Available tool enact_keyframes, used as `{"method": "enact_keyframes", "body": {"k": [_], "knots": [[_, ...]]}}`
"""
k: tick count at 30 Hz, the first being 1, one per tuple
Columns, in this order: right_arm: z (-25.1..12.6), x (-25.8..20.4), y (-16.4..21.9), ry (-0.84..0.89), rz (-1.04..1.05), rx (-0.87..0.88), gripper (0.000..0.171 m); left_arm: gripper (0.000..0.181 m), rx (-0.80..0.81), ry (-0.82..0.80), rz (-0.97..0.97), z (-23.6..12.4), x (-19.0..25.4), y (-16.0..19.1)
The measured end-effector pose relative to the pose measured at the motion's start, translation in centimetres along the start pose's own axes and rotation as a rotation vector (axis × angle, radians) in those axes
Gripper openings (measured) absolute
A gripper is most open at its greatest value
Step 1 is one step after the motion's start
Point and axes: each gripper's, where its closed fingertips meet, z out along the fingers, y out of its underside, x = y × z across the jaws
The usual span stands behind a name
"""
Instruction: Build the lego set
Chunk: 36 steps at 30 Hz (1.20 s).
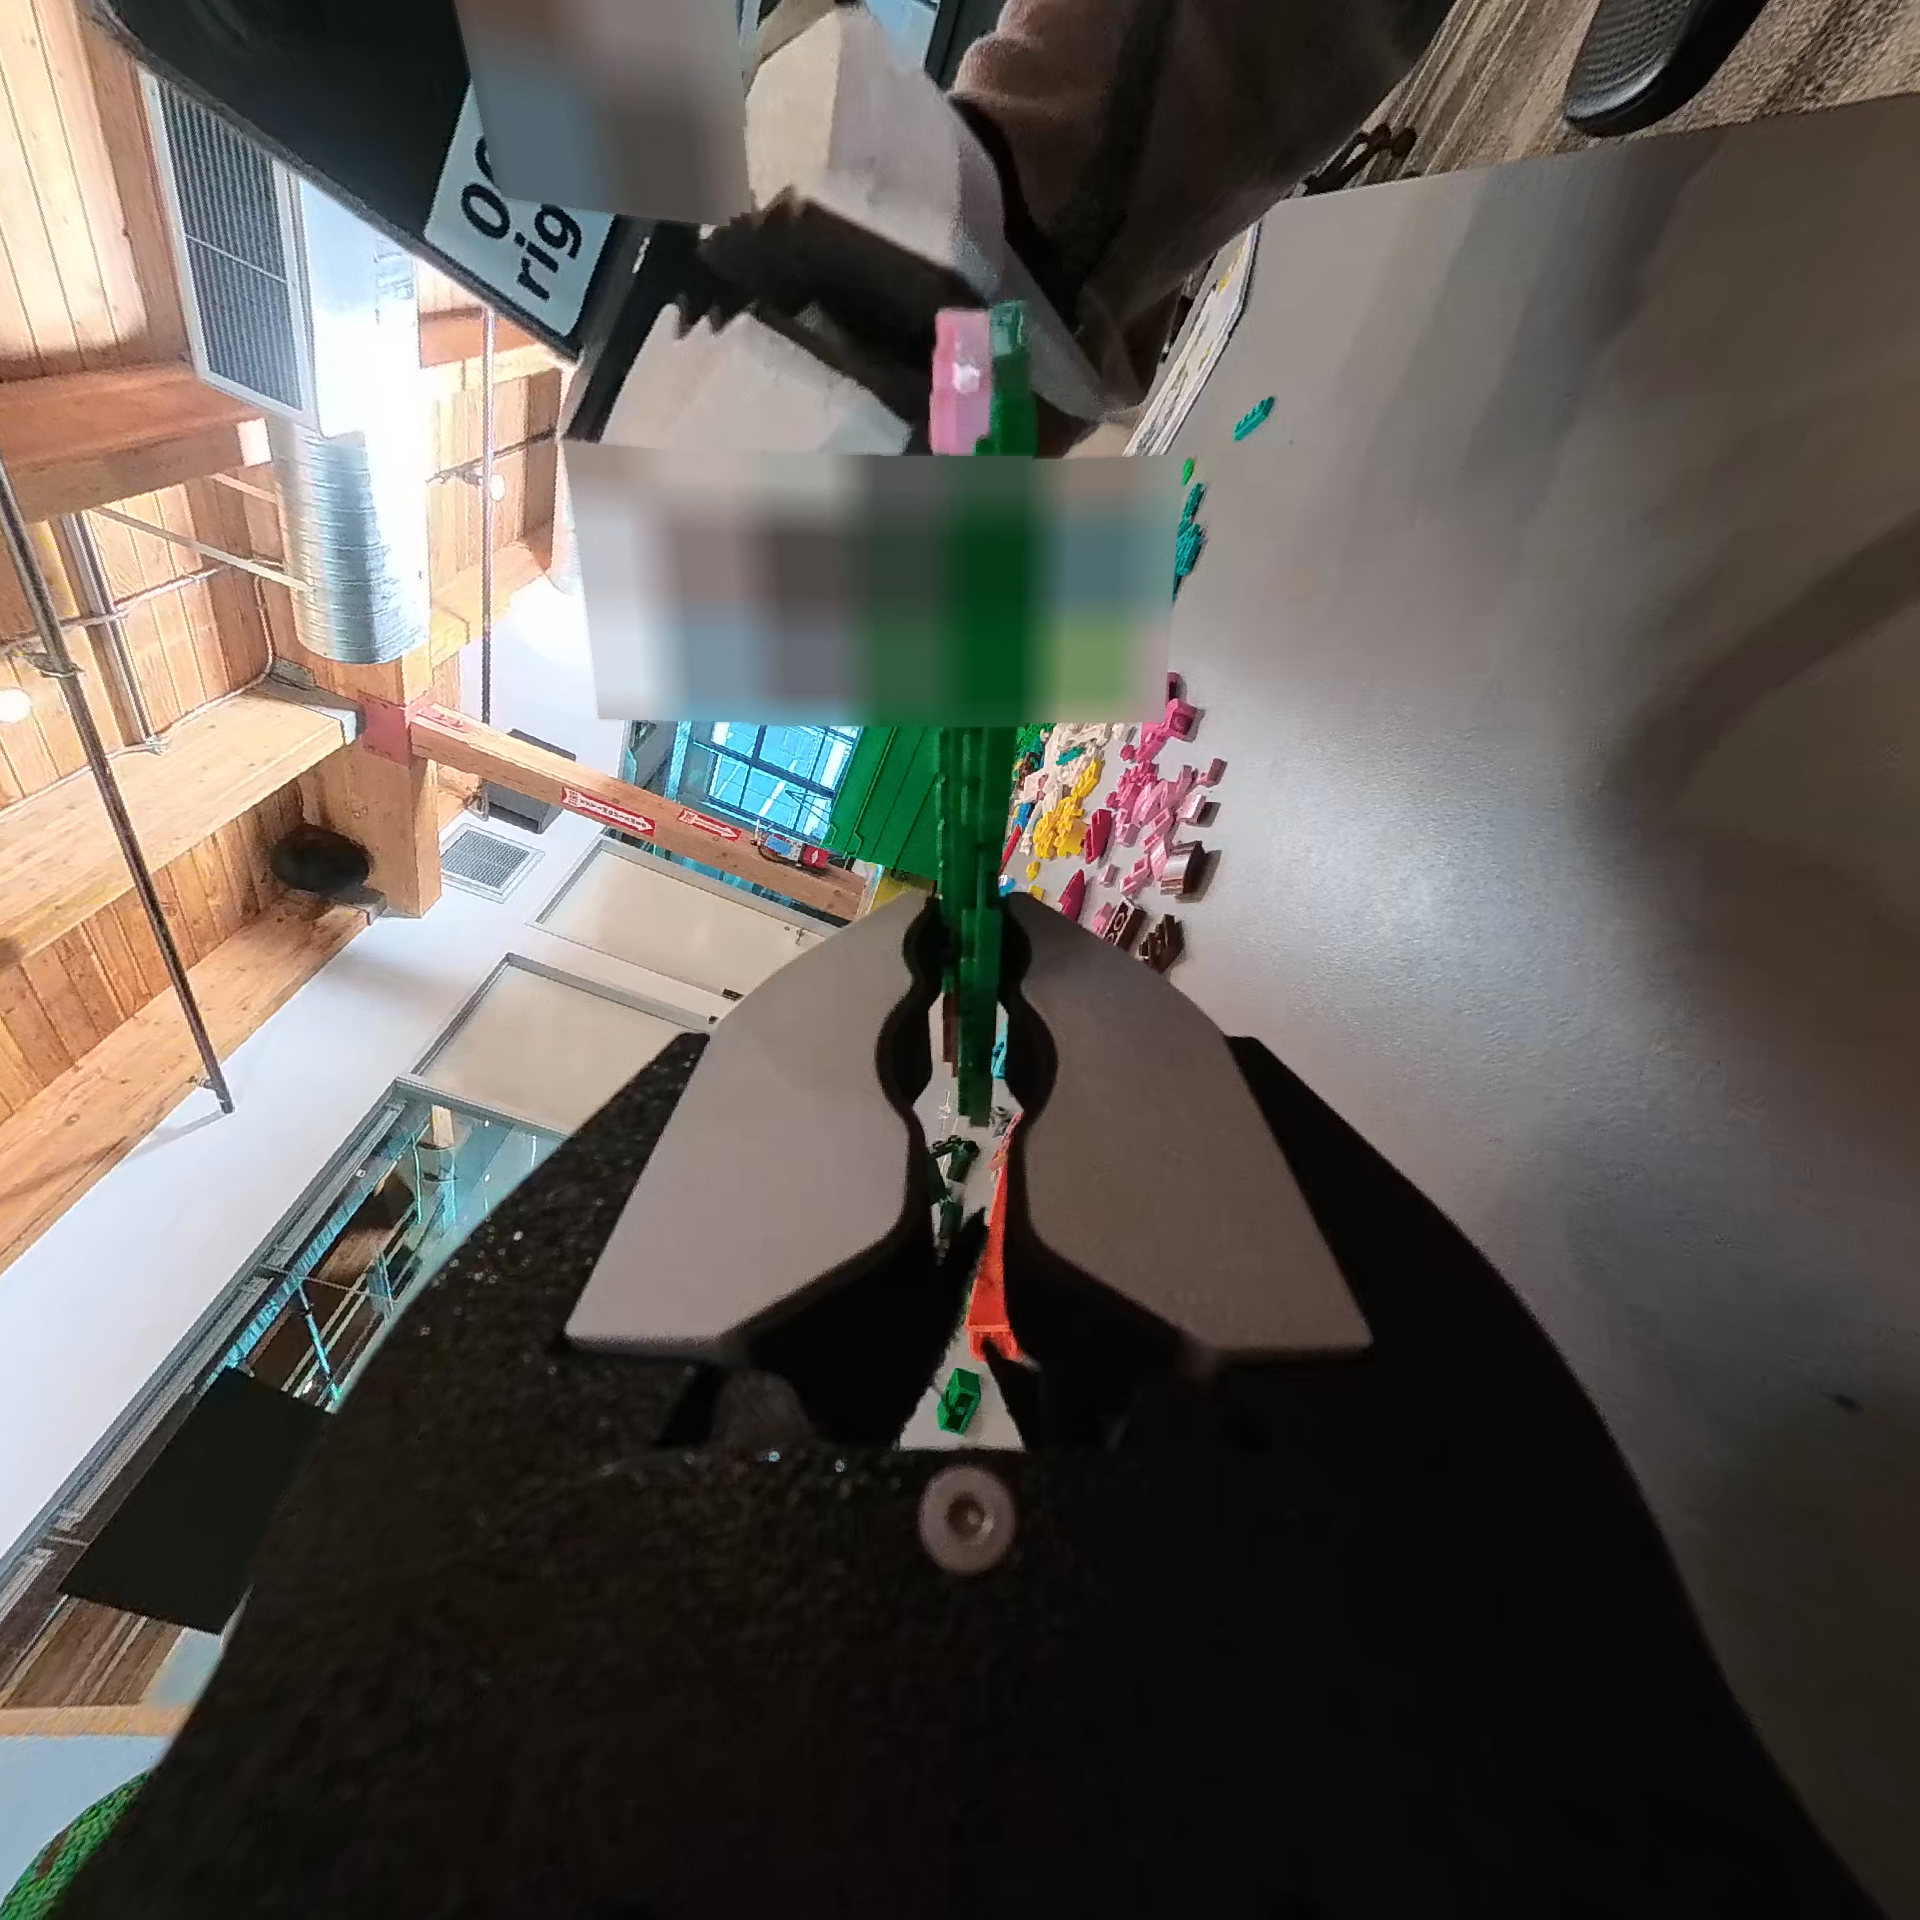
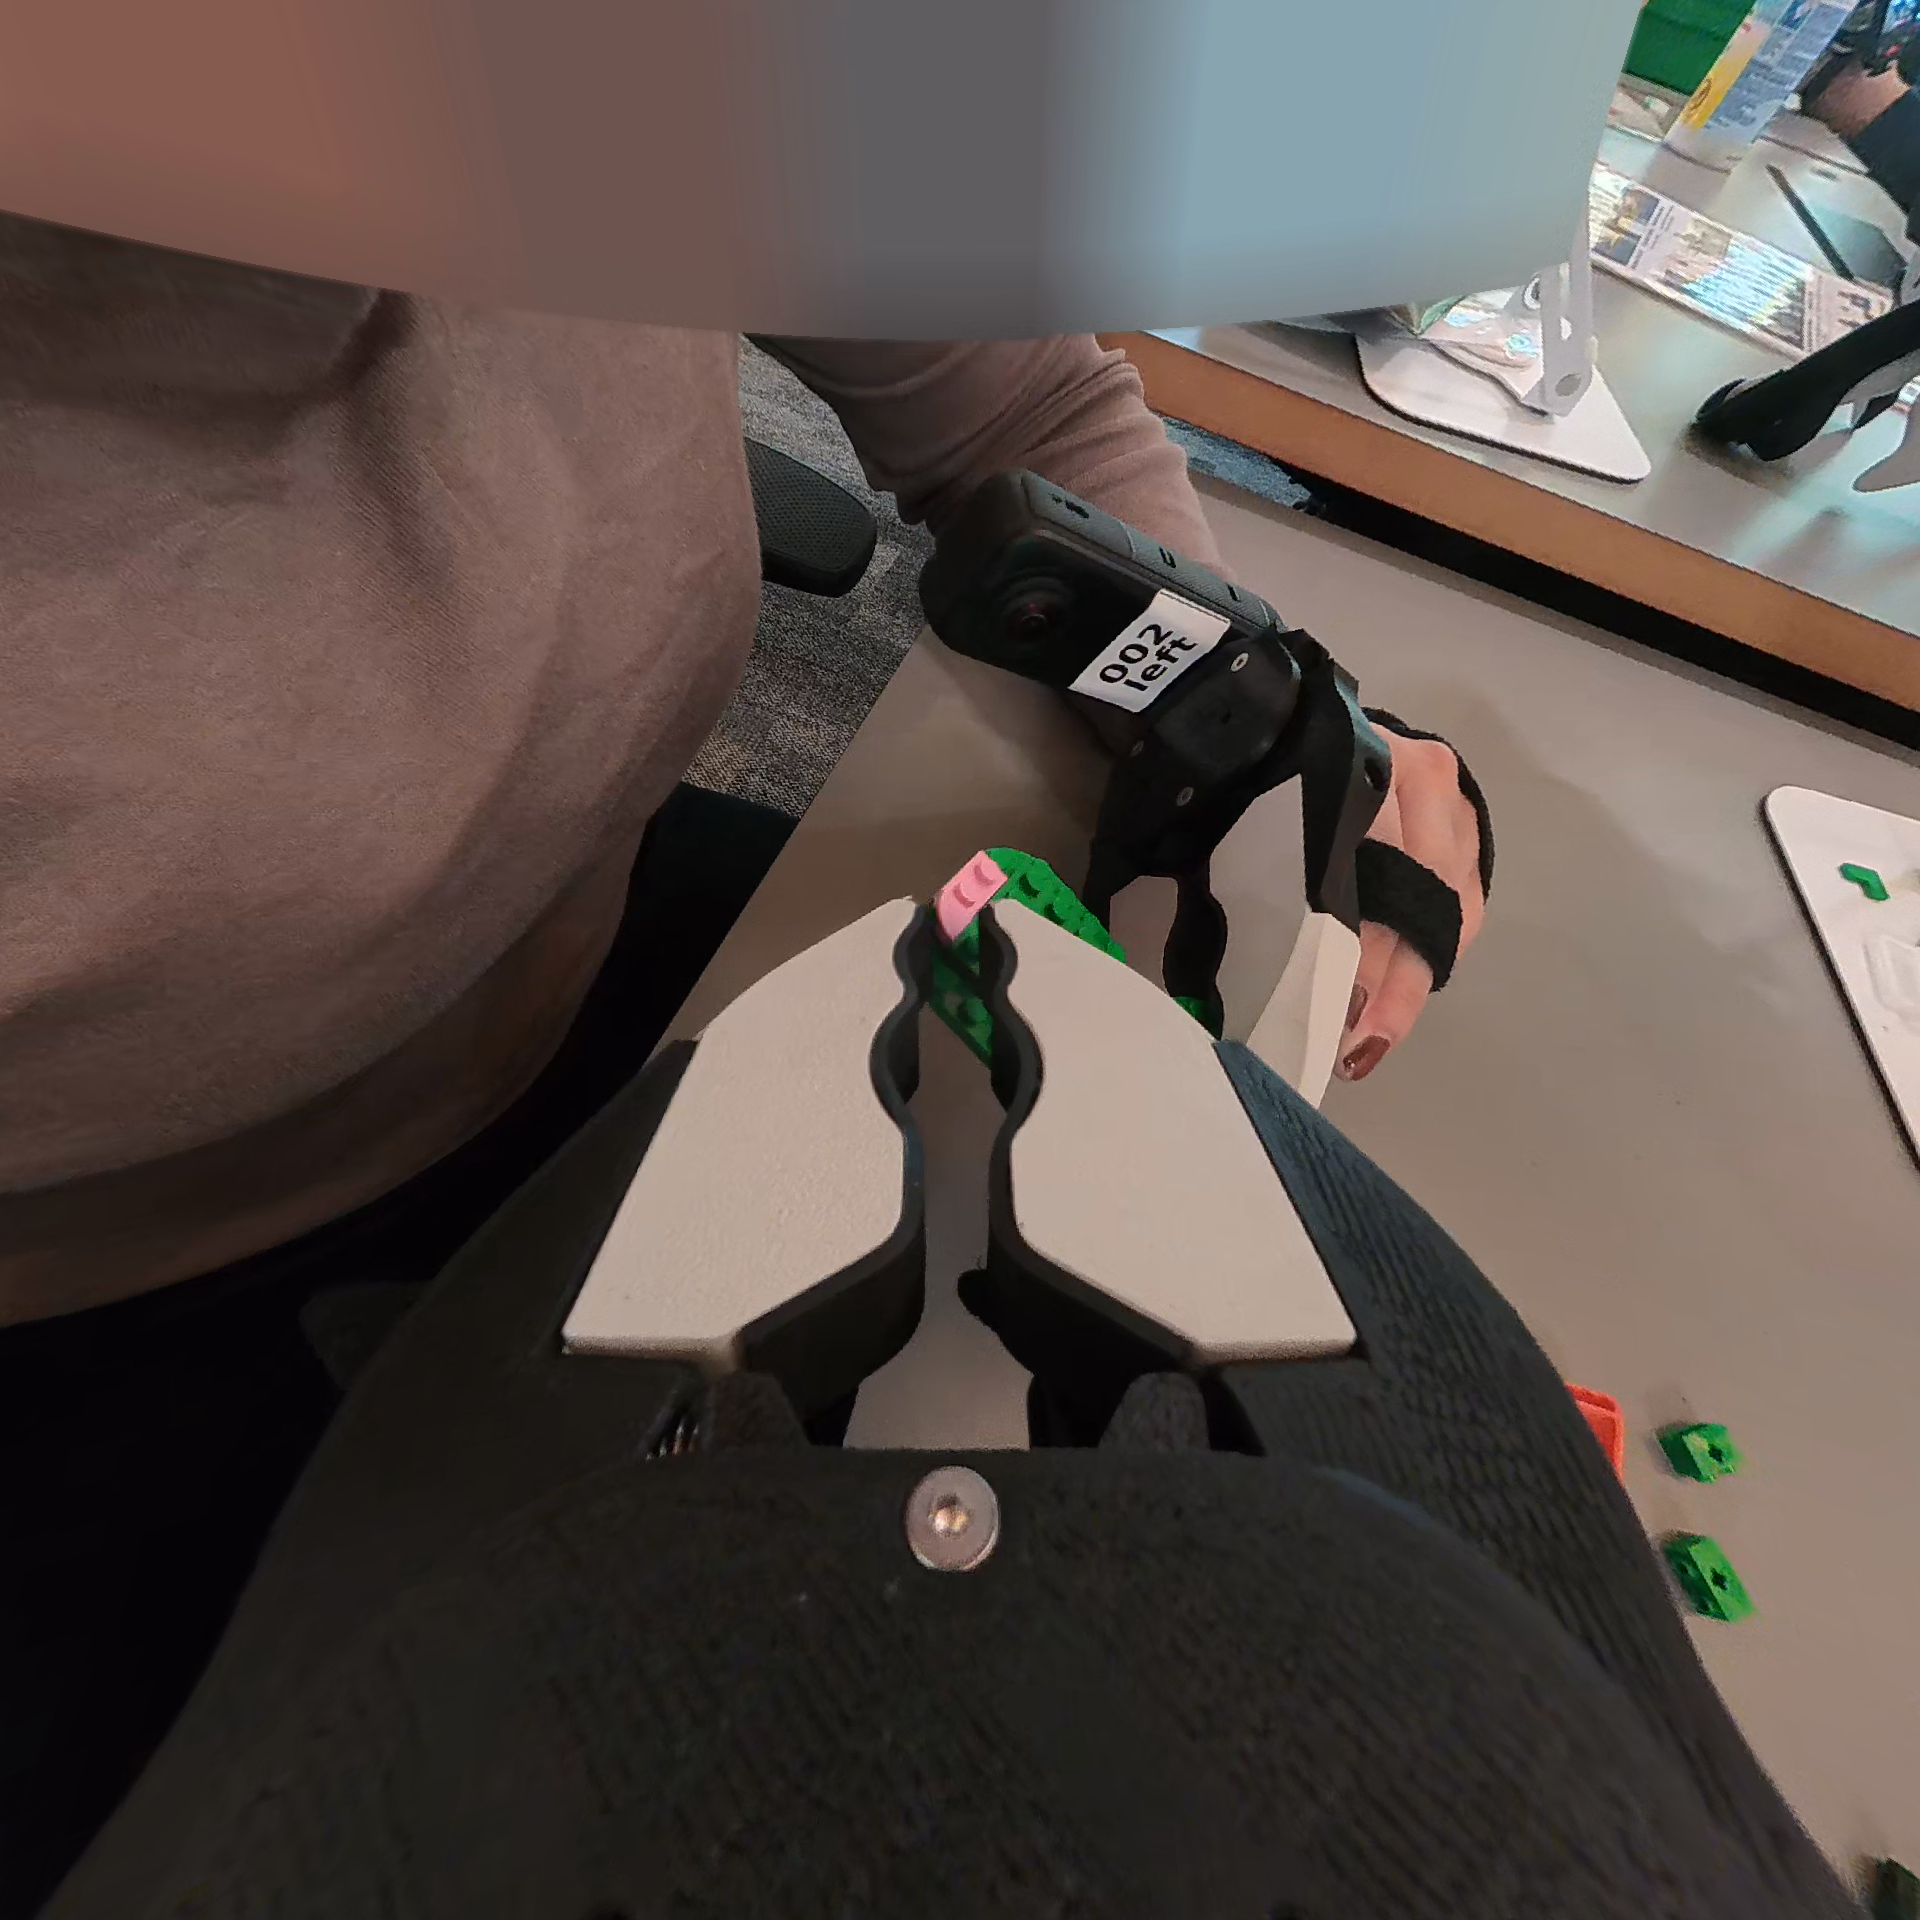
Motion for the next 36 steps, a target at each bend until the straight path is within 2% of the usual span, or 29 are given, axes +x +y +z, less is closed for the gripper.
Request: {"method": "enact_keyframes", "body": {"k": [5, 7, 9, 12, 16, 21, 26, 36], "knots": [[-0.3, 0.1, 0.3, 0.028, -0.008, -0.026, 0.015, 0.008, -0.003, 0.003, -0.010, 0.0, 0.0, 0.1], [-0.7, 0.4, 0.0, 0.078, -0.028, -0.021, 0.024, 0.008, -0.007, 0.003, -0.019, 0.0, 0.0, 0.2], [-0.8, 0.8, -0.3, 0.173, -0.105, -0.040, 0.030, 0.008, -0.010, 0.001, -0.032, 0.0, -0.1, 0.4], [-0.4, 1.3, -0.5, 0.379, -0.330, -0.112, 0.035, 0.008, -0.013, 0.003, -0.053, 0.0, -0.2, 0.5], [0.1, 1.4, -0.6, 0.561, -0.579, -0.193, 0.028, 0.008, -0.010, 0.004, -0.067, 0.0, -0.3, 0.6], [0.2, 1.5, -0.6, 0.673, -0.716, -0.242, 0.016, 0.008, -0.006, 0.005, -0.070, 0.0, -0.3, 0.5], [0.4, 1.6, -0.1, 0.695, -0.768, -0.299, 0.006, 0.008, -0.005, 0.005, -0.082, 0.0, -0.4, 0.5], [0.3, 1.8, -0.2, 0.717, -0.752, -0.306, 0.004, 0.008, -0.006, 0.001, -0.097, -0.1, -0.6, 0.5]]}}
